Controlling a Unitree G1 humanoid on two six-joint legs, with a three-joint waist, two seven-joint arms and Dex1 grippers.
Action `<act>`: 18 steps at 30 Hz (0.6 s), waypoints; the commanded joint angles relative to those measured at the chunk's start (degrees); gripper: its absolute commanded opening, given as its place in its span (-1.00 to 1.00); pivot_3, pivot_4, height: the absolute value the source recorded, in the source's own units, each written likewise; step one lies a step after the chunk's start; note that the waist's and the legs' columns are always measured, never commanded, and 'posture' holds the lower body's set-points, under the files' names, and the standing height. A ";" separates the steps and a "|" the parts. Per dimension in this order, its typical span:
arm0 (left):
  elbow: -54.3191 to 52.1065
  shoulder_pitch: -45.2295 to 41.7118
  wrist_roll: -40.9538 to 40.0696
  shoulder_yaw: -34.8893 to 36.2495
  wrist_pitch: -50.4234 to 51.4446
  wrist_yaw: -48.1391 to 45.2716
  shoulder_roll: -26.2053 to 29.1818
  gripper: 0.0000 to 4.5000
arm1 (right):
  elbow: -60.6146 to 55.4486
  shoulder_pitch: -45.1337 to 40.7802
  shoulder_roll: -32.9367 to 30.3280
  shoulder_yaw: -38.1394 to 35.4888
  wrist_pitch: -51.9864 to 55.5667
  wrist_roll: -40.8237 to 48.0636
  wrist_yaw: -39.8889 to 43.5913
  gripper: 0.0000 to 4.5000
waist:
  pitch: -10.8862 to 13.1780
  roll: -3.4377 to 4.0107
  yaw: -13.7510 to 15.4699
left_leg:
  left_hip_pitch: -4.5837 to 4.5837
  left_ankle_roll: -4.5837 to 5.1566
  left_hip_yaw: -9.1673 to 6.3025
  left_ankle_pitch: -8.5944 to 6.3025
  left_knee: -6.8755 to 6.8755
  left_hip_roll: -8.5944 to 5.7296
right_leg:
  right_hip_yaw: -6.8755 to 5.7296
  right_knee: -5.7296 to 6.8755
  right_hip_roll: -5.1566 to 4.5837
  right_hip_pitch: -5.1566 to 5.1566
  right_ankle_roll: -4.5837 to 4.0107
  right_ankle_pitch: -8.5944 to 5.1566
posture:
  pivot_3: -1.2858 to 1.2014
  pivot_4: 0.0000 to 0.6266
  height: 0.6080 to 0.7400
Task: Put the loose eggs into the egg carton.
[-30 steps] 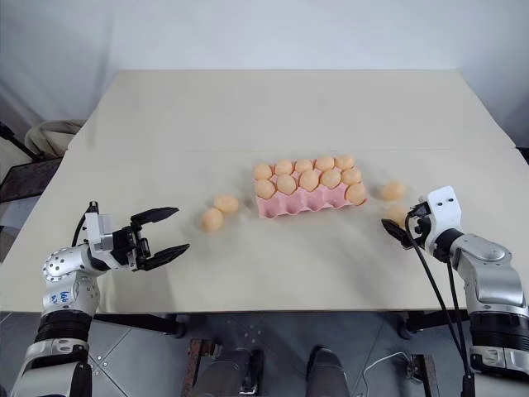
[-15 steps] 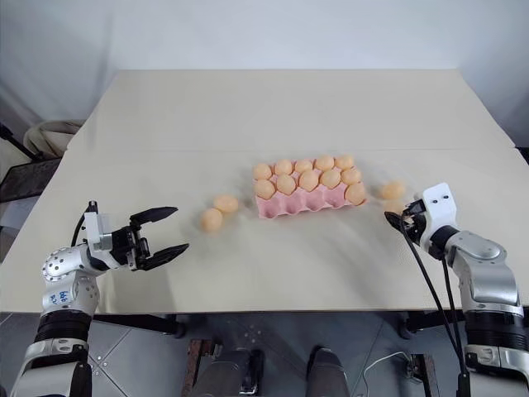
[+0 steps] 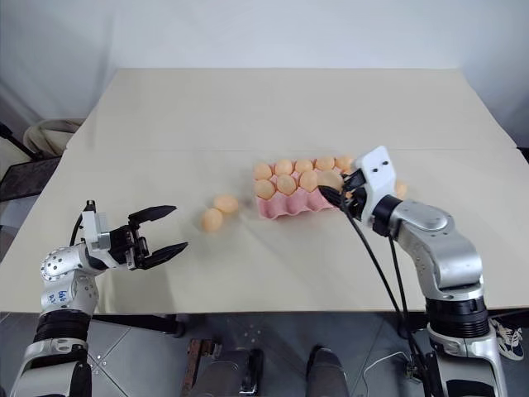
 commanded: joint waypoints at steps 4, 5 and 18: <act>-2.90 0.24 -1.52 1.16 0.33 0.32 0.82 1.00 | 5.65 -0.77 0.18 3.83 -6.31 -6.01 -0.55 -0.27 | 0.00 0.00 0.01 | 0.00 0.14 0.00 -0.02 0.00 -0.02 | -0.05 0.00 0.00 0.00 0.00 0.00 | 0.03 -0.52 1.00; -3.04 0.39 -1.60 1.29 0.42 0.30 0.97 1.00 | 6.48 -0.81 0.20 3.88 -7.20 -6.33 -0.26 -0.27 | 0.00 0.00 -0.02 | 0.00 0.18 0.01 0.00 0.00 -0.03 | -0.05 -0.01 0.00 0.00 0.01 0.00 | 0.03 -0.52 1.00; -3.50 0.47 -1.52 1.44 1.24 0.82 1.20 1.00 | 14.48 -2.94 -1.87 1.80 -13.53 -9.26 1.06 -0.27 | 0.00 0.00 -0.59 | 0.01 0.19 0.03 0.01 0.03 0.07 | -0.08 0.00 0.08 0.01 0.01 0.00 | 0.03 -0.52 1.00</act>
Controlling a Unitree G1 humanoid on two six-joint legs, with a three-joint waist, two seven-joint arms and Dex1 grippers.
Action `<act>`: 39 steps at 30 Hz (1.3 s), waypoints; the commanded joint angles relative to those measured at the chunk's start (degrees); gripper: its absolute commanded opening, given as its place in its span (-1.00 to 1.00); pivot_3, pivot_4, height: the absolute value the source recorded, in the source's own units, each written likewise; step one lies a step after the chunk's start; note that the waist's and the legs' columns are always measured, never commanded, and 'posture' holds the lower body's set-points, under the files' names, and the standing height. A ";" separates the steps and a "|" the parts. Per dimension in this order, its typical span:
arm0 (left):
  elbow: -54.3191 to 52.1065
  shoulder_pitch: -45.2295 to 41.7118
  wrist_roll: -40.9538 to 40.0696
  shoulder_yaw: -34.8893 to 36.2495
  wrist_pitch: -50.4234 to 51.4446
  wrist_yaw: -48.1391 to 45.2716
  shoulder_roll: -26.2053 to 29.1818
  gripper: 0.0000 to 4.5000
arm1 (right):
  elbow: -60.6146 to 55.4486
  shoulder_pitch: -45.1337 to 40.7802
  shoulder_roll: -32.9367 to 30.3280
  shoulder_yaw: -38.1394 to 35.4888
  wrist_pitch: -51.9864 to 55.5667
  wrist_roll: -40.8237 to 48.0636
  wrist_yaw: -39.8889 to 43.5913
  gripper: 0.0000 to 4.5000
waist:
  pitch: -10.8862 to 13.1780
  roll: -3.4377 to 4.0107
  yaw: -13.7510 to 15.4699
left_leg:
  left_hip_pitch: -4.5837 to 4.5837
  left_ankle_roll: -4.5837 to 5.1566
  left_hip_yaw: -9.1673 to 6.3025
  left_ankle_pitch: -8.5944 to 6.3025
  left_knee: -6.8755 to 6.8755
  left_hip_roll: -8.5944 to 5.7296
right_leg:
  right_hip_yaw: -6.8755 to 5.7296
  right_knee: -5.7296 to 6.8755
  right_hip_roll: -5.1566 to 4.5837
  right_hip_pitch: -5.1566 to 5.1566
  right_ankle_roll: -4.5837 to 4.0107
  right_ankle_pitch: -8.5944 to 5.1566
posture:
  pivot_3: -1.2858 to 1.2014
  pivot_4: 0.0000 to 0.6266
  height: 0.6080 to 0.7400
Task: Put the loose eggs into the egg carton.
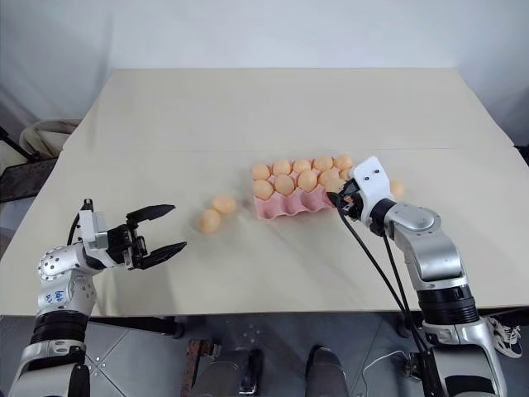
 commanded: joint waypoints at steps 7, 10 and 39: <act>-0.17 -1.48 -1.19 1.07 0.02 0.00 0.88 1.00 | 0.15 -2.21 0.97 -0.79 -0.99 0.22 1.69 0.33 | 0.00 0.00 -0.81 | 0.00 0.02 0.00 0.02 0.00 0.02 | 0.00 0.01 0.01 0.00 0.00 0.00 | 0.03 -0.52 1.00; 0.06 -1.59 -1.11 1.12 -0.03 -0.04 1.00 1.00 | -0.75 -2.77 1.13 -1.09 -0.35 0.54 1.89 0.79 | 0.00 0.00 -0.85 | 0.00 0.01 0.00 0.01 -0.01 0.03 | 0.00 0.01 0.02 0.00 0.00 0.00 | 0.03 -0.52 1.00; 3.84 -4.37 -0.49 1.03 -0.75 -1.21 0.88 1.00 | -7.01 27.02 -15.34 -34.77 -12.52 13.16 22.94 0.99 | 0.00 -0.01 0.74 | 0.06 -0.12 0.24 -0.15 0.14 0.09 | -0.10 -0.17 -0.01 0.21 -0.04 0.03 | 0.03 -0.52 1.00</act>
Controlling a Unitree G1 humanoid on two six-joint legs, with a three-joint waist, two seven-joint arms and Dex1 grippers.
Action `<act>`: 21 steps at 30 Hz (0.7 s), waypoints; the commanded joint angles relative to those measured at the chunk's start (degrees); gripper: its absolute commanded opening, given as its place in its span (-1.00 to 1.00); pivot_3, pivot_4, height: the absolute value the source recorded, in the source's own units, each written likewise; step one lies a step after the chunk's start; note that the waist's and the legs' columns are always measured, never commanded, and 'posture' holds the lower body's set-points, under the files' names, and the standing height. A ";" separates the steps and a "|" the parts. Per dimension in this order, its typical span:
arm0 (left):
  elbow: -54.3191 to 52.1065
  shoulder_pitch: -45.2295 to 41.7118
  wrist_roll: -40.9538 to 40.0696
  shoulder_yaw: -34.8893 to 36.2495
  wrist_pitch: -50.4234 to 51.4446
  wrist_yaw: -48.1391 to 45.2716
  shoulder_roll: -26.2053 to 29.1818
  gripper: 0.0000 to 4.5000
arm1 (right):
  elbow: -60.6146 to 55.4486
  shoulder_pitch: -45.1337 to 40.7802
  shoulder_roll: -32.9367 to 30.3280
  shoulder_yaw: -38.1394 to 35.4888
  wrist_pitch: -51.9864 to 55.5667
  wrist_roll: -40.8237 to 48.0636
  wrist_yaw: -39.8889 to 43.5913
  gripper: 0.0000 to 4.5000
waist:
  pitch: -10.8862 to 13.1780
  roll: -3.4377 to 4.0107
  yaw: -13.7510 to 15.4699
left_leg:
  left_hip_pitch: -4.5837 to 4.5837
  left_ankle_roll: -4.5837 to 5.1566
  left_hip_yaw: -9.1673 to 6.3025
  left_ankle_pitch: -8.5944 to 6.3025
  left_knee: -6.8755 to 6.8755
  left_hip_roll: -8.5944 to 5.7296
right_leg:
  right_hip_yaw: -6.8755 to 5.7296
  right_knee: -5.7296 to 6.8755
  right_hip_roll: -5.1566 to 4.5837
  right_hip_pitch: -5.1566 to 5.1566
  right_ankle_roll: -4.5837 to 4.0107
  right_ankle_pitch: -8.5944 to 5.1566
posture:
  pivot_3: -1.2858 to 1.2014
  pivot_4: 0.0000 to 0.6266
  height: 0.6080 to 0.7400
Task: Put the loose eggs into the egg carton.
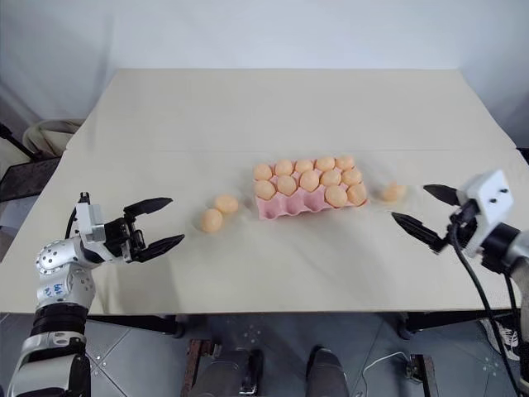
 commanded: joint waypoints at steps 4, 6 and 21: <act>0.72 -1.45 -0.57 0.51 -0.77 -0.74 0.64 1.00 | 2.83 4.67 -0.16 -5.59 -6.55 0.18 0.44 0.99 | 0.00 0.00 0.04 | 0.03 -0.03 0.09 0.02 0.12 0.12 | 0.01 0.03 0.04 0.02 -0.14 0.11 | 0.03 -0.52 1.00; 0.74 -1.46 -0.58 0.56 -0.75 -0.84 0.75 1.00 | 3.77 6.73 -0.03 -6.75 -7.62 0.34 0.45 0.99 | 0.00 0.00 0.08 | 0.03 -0.03 0.12 0.03 0.14 0.16 | 0.02 0.02 0.06 0.01 -0.17 0.15 | 0.03 -0.52 1.00; -0.55 -0.95 -0.62 0.83 -0.68 -0.13 0.74 1.00 | 20.26 -3.19 2.28 -0.05 -13.84 -4.08 -5.44 0.99 | 0.00 0.00 -0.46 | 0.12 -0.15 0.48 0.00 0.20 0.70 | 0.30 -0.20 0.51 -0.04 -0.45 0.44 | 0.03 -0.52 1.00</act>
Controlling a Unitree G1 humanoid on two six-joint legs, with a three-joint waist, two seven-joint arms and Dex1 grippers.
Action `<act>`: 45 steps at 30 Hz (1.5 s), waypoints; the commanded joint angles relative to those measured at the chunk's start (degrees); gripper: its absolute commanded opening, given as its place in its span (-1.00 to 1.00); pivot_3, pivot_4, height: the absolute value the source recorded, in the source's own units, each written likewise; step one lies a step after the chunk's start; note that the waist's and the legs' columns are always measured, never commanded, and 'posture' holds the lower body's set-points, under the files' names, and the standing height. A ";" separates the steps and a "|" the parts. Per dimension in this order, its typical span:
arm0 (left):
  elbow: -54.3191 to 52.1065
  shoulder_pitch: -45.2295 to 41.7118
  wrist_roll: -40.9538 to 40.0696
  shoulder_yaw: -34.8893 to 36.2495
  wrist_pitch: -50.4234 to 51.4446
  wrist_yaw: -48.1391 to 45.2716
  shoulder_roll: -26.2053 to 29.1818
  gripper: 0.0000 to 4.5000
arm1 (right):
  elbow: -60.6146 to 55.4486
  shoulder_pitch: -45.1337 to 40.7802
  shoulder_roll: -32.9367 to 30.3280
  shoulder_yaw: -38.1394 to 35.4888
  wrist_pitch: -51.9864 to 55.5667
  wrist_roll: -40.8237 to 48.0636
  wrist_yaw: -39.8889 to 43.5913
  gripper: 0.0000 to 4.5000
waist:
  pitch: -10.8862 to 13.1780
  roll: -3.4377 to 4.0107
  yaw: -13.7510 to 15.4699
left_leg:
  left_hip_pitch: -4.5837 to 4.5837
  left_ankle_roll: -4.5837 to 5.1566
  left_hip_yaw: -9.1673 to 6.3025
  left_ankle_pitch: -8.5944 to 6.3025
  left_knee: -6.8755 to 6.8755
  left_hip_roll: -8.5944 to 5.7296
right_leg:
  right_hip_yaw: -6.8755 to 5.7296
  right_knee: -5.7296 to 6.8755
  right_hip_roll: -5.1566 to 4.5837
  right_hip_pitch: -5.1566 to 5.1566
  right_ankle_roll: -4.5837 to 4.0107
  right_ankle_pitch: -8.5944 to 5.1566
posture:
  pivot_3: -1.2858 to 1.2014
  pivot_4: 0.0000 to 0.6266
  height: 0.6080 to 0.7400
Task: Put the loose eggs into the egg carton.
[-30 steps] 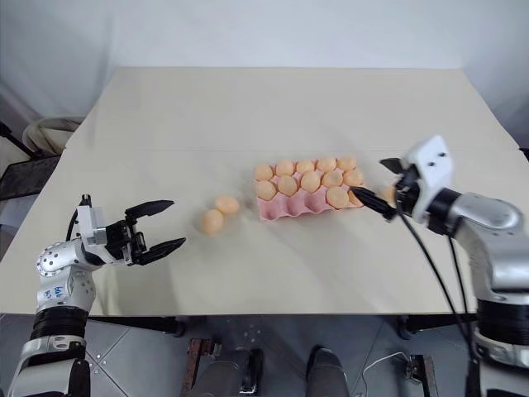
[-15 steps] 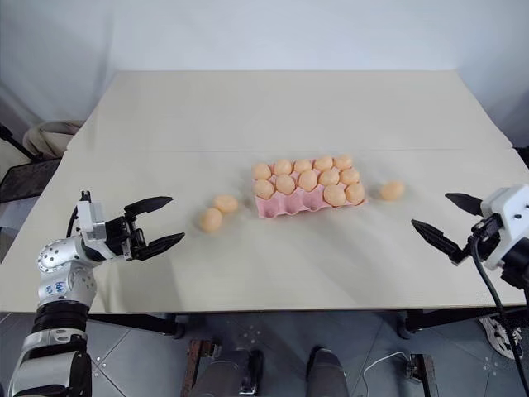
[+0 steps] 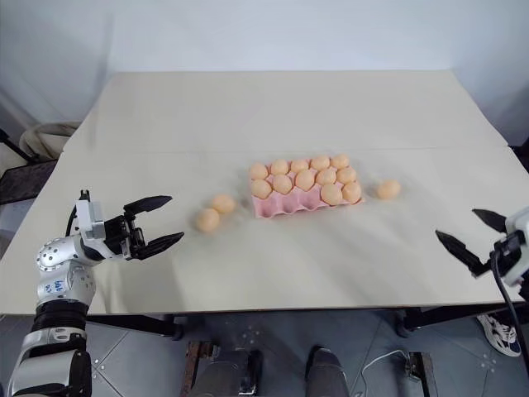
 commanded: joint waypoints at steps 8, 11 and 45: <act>-4.54 2.47 -1.27 1.47 0.03 1.05 0.98 1.00 | 15.99 -21.12 7.46 11.28 -4.41 -6.31 -11.18 0.99 | 0.01 0.03 -1.13 | -0.02 -0.07 0.18 0.04 0.00 0.10 | 0.24 0.11 0.06 -0.19 -0.07 0.04 | 0.03 -0.52 1.00; -5.08 2.68 -1.27 1.52 0.31 1.49 1.02 1.00 | 18.33 -25.72 10.74 13.11 -4.73 -7.14 -14.73 0.99 | 0.01 0.03 -1.27 | -0.03 -0.09 0.21 0.01 -0.01 0.11 | 0.25 0.10 0.07 -0.24 -0.07 0.04 | 0.03 -0.52 1.00; -6.63 4.07 -1.36 1.80 -0.02 4.07 0.99 1.00 | 59.15 -49.71 18.02 21.15 -19.63 -18.04 -27.88 -0.04 | 0.01 0.03 -3.12 | -0.16 0.14 0.72 0.13 -0.23 0.22 | 0.44 0.33 0.08 -0.86 -0.10 0.07 | 0.03 -0.52 1.00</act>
